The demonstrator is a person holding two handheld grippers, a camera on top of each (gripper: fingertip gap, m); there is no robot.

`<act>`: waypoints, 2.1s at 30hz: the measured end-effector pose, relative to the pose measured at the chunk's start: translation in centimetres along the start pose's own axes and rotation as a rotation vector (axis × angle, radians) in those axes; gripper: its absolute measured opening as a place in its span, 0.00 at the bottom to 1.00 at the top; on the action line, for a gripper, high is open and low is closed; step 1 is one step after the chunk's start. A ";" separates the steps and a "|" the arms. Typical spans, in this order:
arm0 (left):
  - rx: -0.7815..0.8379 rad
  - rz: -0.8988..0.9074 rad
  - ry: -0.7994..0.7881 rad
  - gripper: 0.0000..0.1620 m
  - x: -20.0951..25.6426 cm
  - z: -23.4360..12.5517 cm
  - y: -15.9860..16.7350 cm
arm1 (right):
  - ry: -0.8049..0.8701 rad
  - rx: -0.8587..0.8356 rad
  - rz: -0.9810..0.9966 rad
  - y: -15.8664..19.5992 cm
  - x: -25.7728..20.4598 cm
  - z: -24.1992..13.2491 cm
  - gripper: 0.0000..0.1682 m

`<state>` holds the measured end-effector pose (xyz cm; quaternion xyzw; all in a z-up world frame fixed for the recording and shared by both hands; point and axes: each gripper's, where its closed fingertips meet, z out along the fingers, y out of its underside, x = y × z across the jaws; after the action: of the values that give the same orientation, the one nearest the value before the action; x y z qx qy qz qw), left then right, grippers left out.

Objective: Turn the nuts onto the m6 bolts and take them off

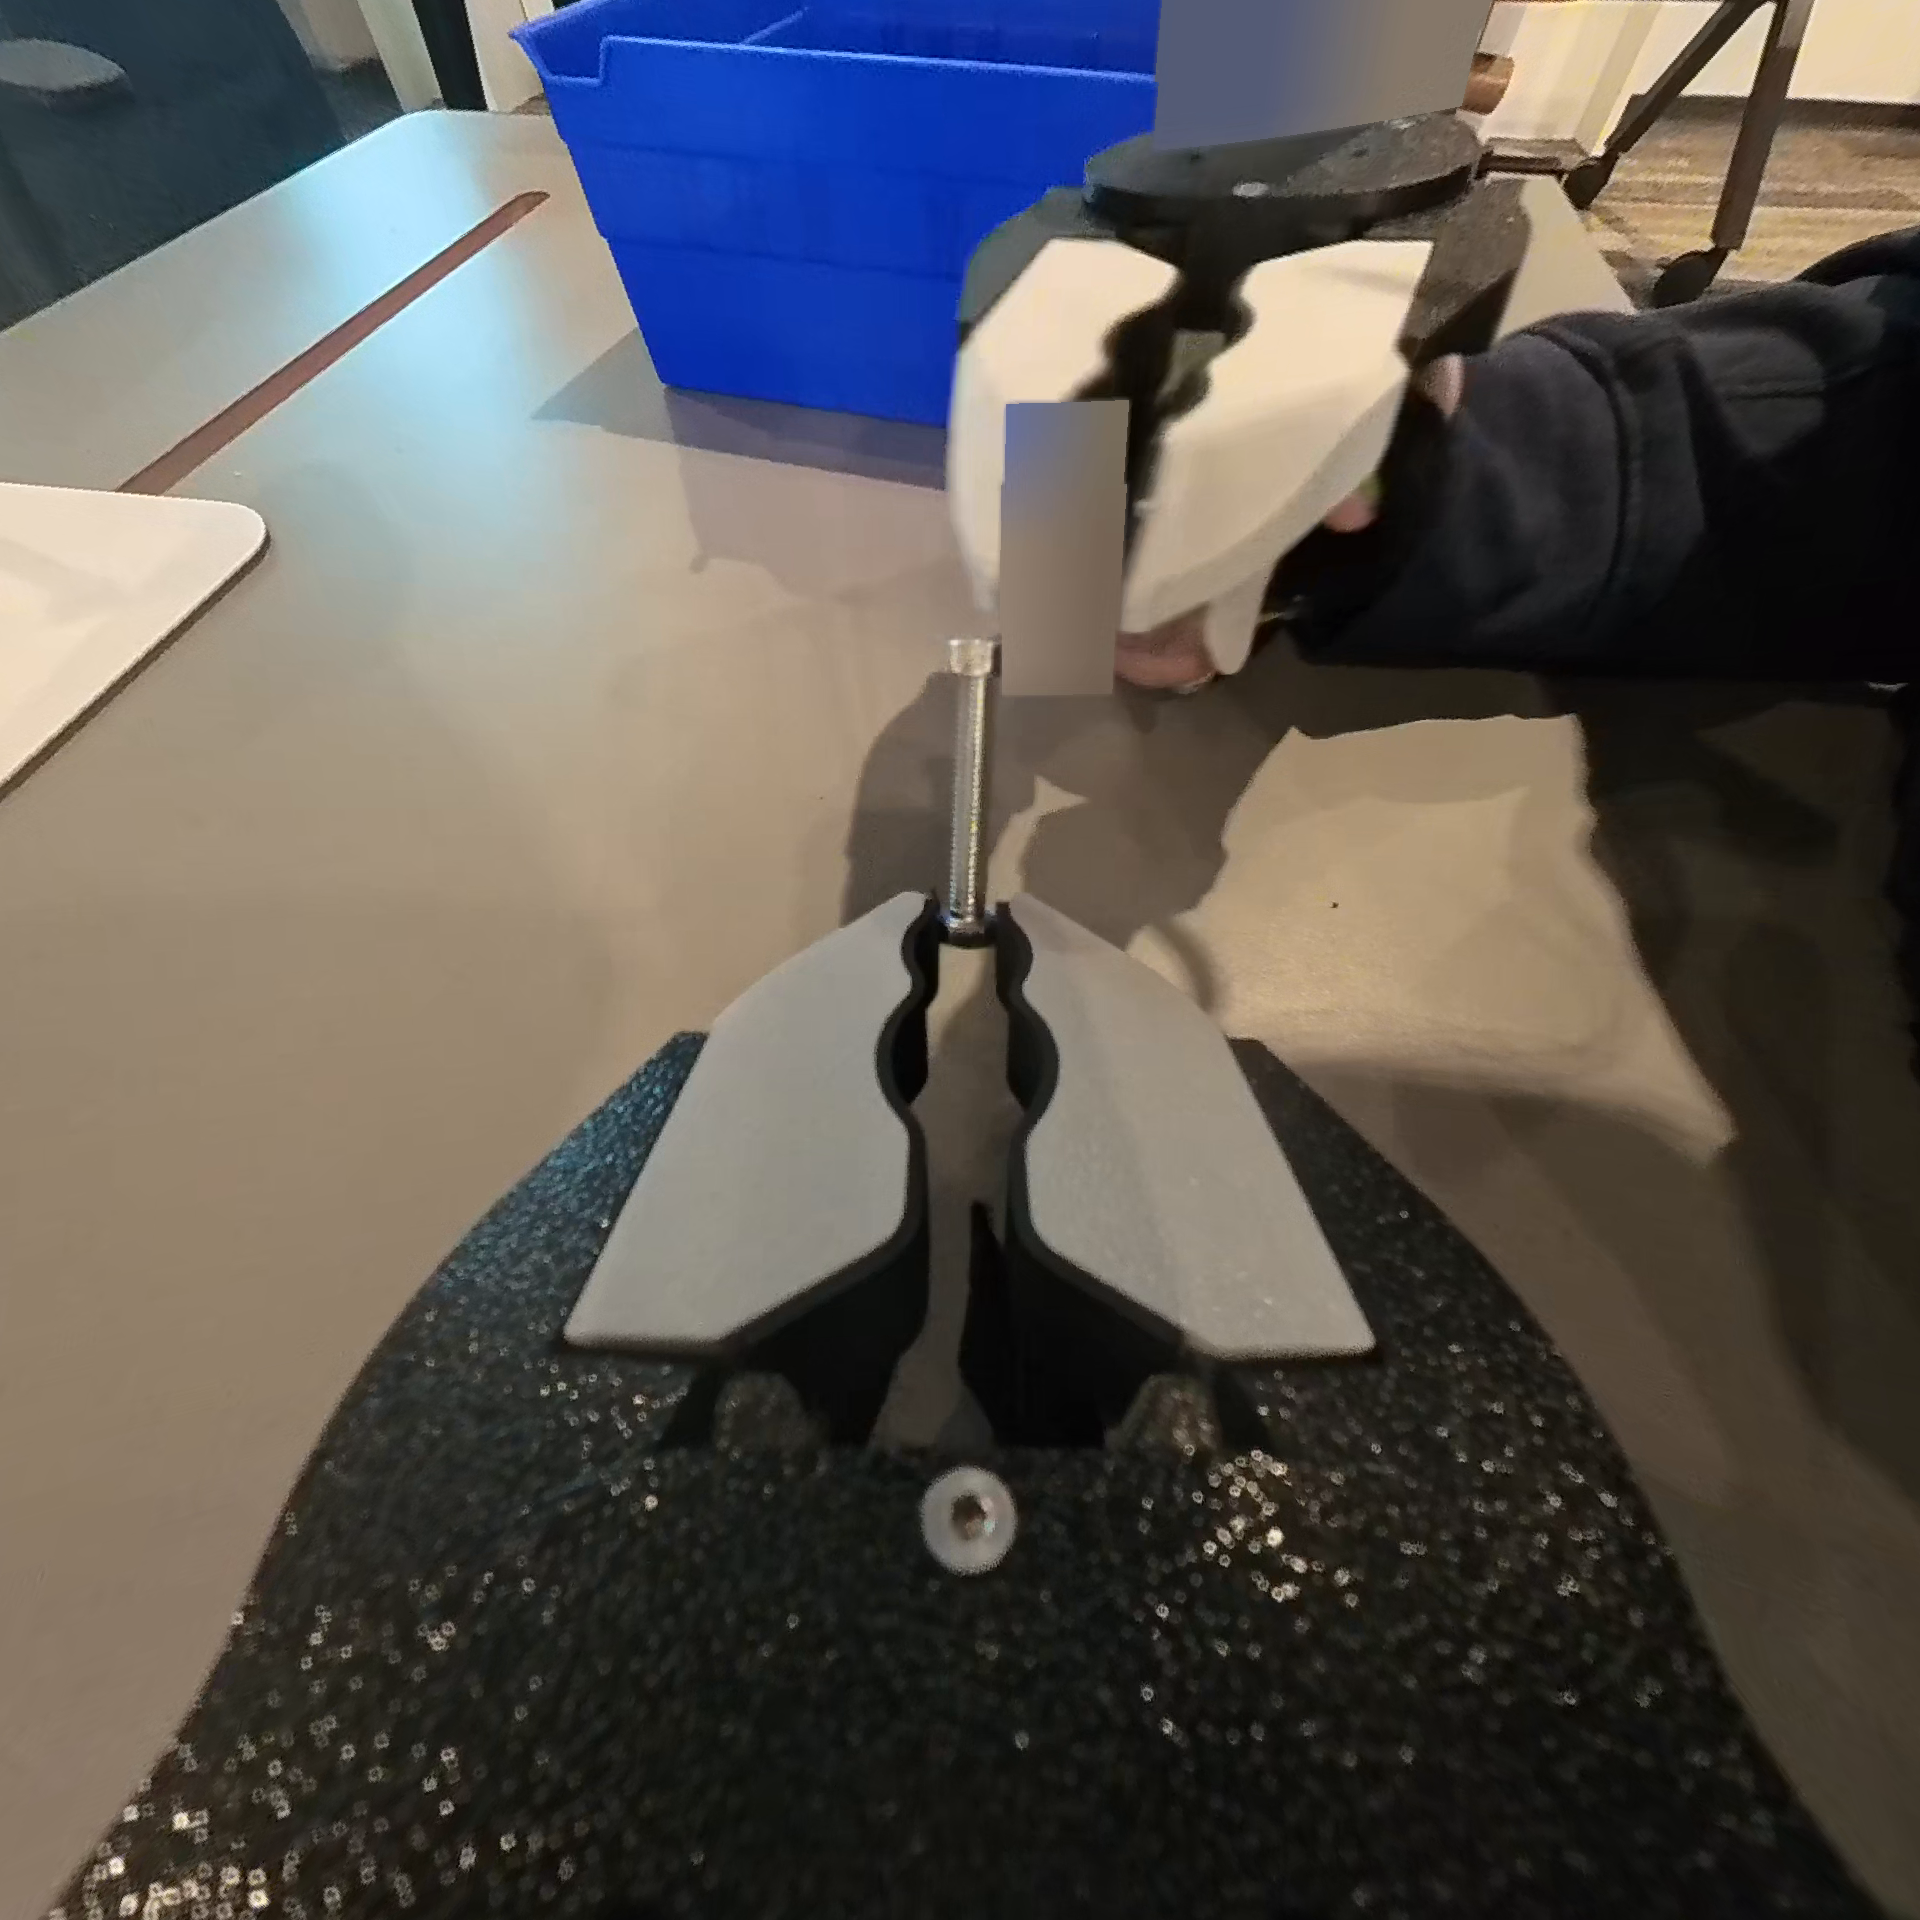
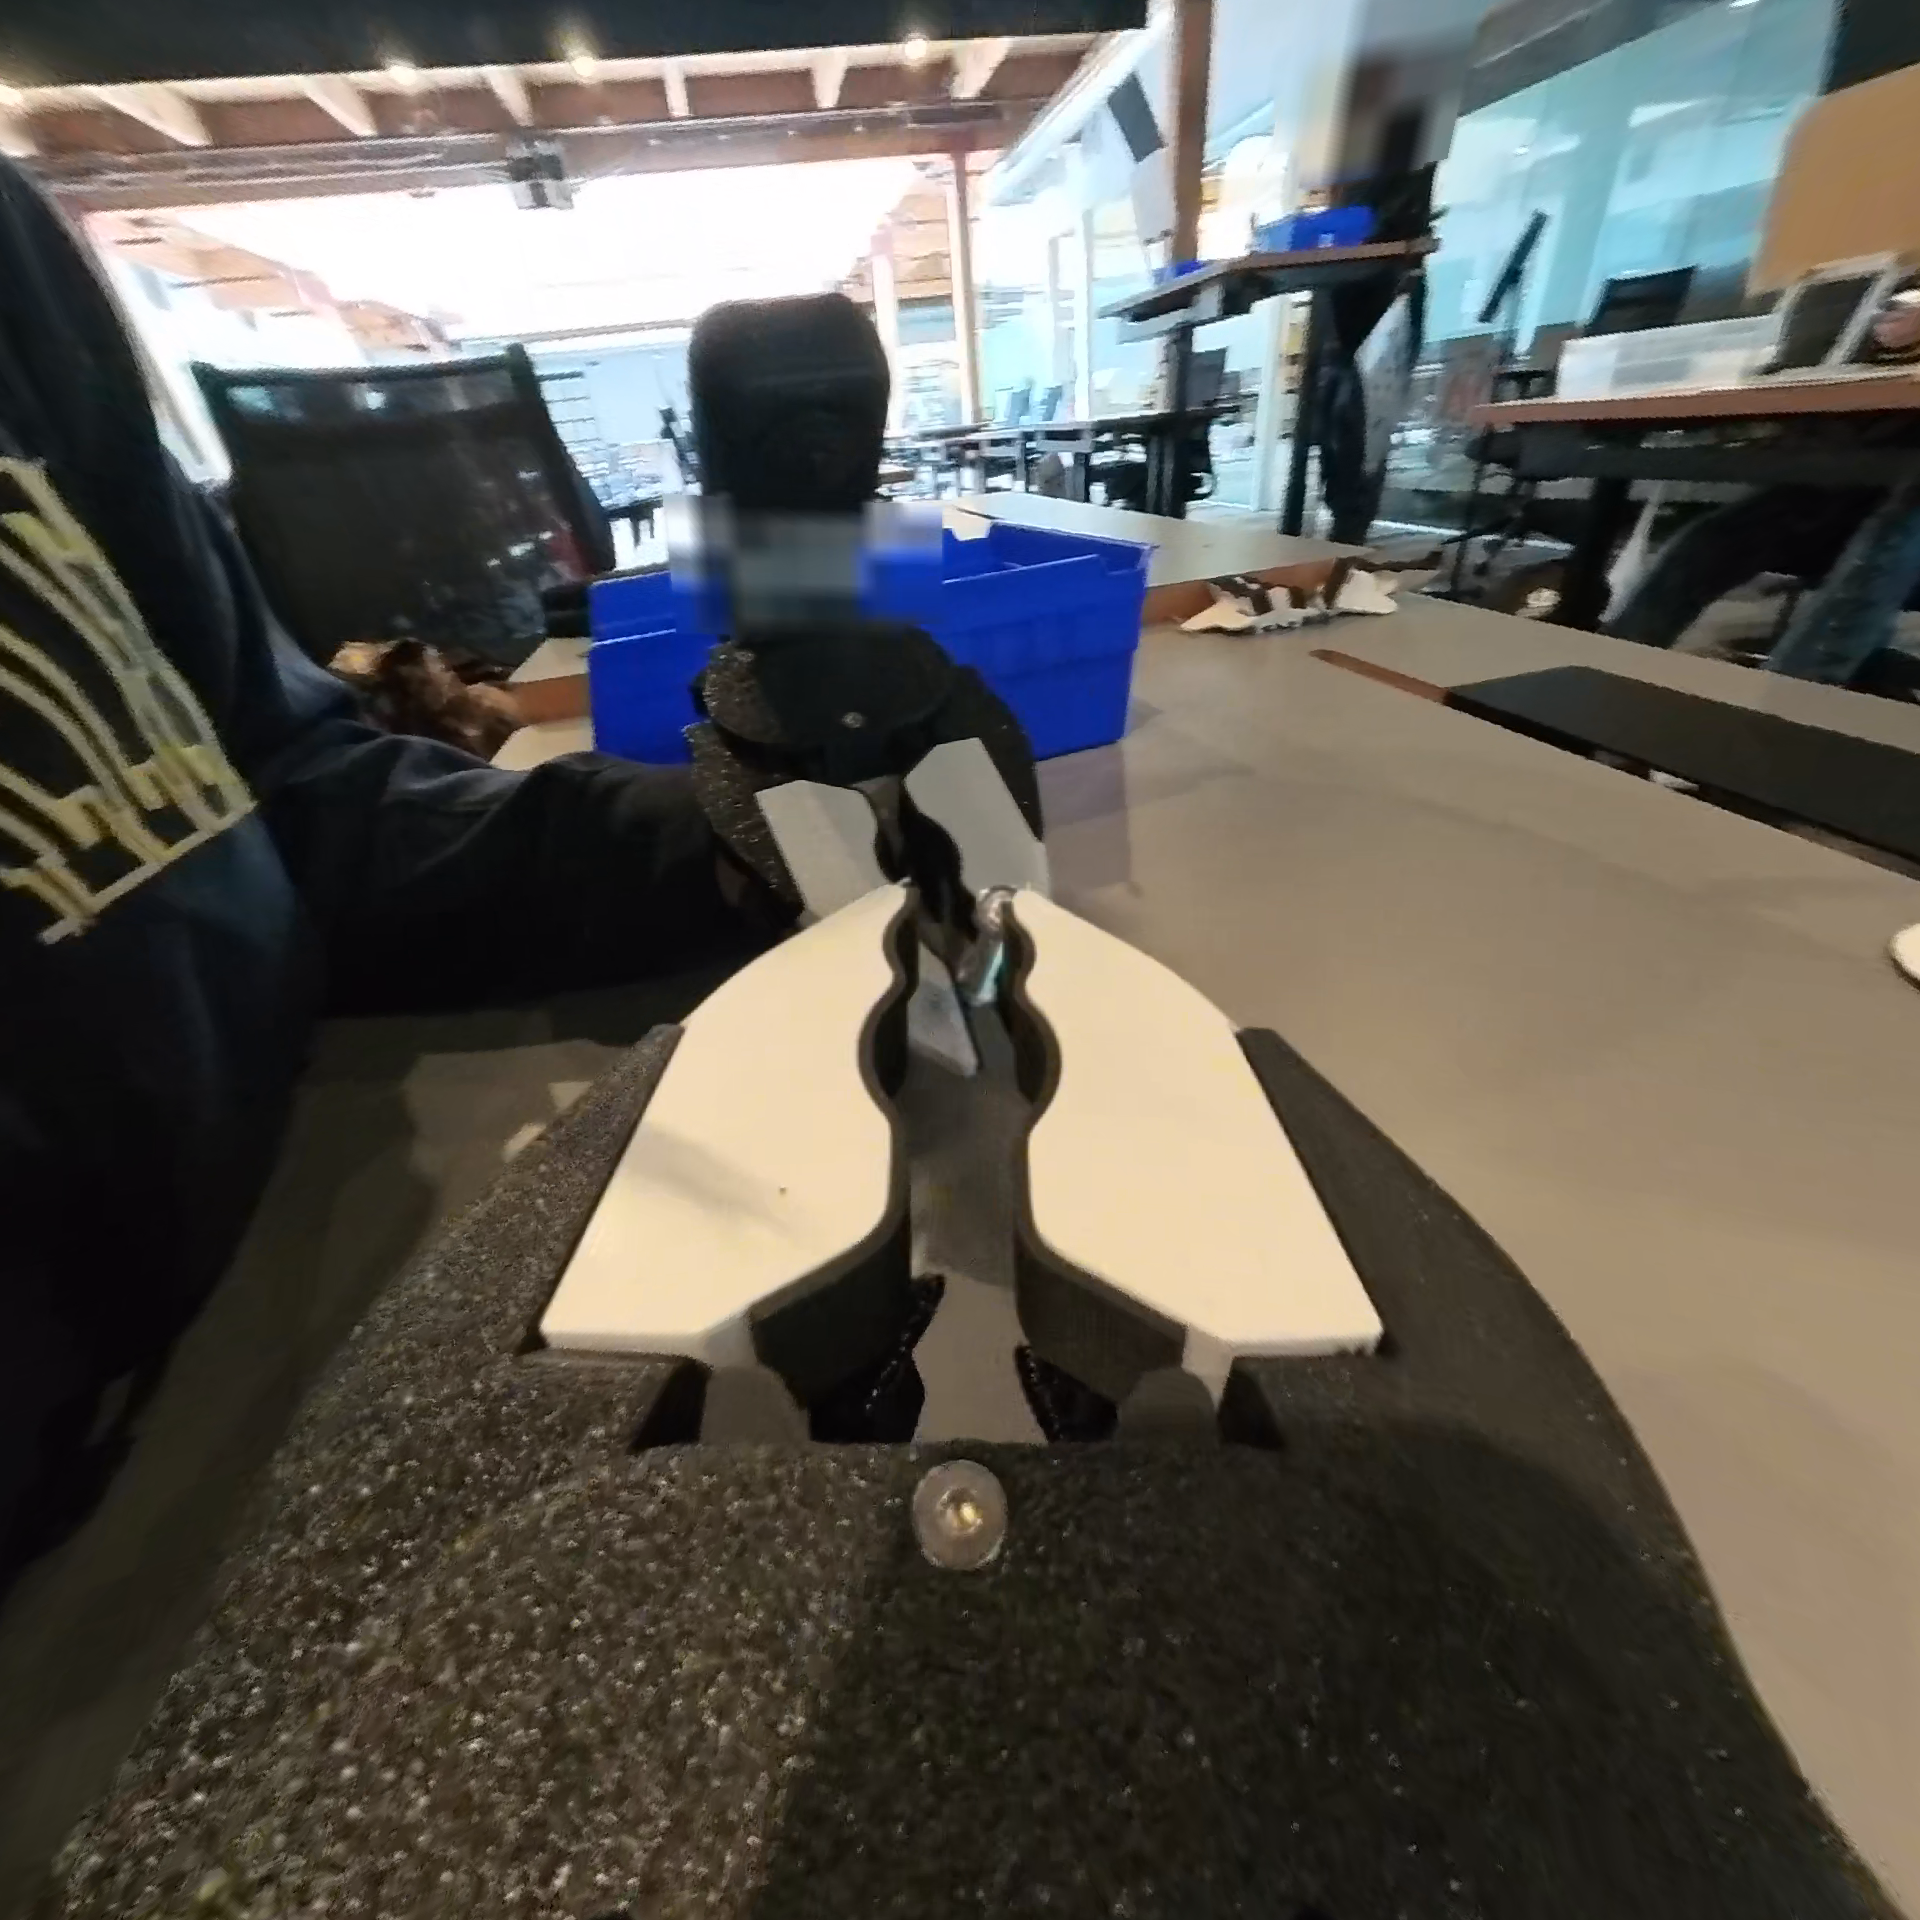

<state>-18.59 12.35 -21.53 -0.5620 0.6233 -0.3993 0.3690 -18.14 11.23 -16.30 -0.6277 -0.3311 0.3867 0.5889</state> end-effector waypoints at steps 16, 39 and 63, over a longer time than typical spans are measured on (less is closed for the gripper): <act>0.001 -0.001 0.000 0.06 0.0 0.0 0.0 | 0.056 -0.011 0.000 0.1 0.7 0.1 0.10; 0.001 -0.001 0.001 0.06 0.0 0.0 -0.1 | -0.085 -0.020 -0.017 0.2 -1.4 0.0 0.00; -0.001 0.000 0.000 0.06 0.0 0.0 -0.1 | 0.005 -0.037 -0.024 0.4 -0.2 0.3 0.08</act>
<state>-18.55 12.36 -21.47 -0.5621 0.6235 -0.3989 0.3690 -18.54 11.15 -16.70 -0.6354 -0.3442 0.3720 0.5826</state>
